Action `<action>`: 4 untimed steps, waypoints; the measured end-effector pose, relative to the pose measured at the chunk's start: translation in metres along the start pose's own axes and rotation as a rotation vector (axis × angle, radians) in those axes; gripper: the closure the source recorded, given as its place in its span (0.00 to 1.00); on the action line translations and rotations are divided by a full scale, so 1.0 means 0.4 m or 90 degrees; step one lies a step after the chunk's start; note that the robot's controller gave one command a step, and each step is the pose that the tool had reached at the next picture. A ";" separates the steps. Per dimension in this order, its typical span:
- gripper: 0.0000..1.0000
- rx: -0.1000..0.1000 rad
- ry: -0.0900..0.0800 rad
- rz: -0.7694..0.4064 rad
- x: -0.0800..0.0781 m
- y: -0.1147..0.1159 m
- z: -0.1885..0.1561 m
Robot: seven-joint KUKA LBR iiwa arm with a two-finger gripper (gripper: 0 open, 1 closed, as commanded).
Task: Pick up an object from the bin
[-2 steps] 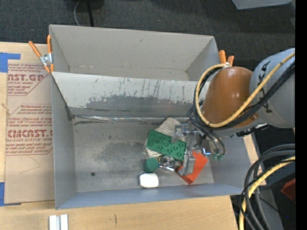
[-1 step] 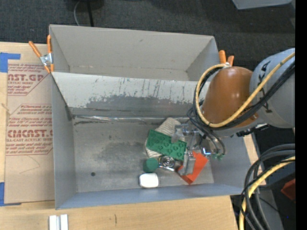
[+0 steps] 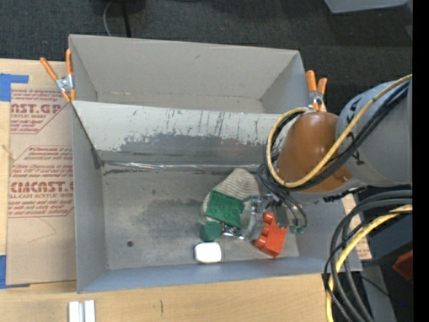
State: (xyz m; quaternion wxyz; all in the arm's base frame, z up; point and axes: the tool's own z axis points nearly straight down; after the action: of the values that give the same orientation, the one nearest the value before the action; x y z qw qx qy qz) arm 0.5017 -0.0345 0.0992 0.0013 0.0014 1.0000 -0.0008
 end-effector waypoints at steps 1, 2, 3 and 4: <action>0.00 0.000 0.002 0.000 0.002 0.000 0.001; 0.00 0.000 0.002 0.000 0.002 0.000 0.001; 0.00 0.000 0.004 -0.001 -0.115 0.061 0.018; 1.00 0.000 0.000 -0.078 -0.146 0.124 0.070</action>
Offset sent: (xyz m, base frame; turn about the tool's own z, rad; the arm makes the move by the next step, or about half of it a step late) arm 0.0000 0.0000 0.0000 0.0000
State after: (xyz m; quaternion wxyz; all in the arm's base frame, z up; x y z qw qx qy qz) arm 0.5602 0.0151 0.0711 0.0009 -0.0602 0.9982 -0.0007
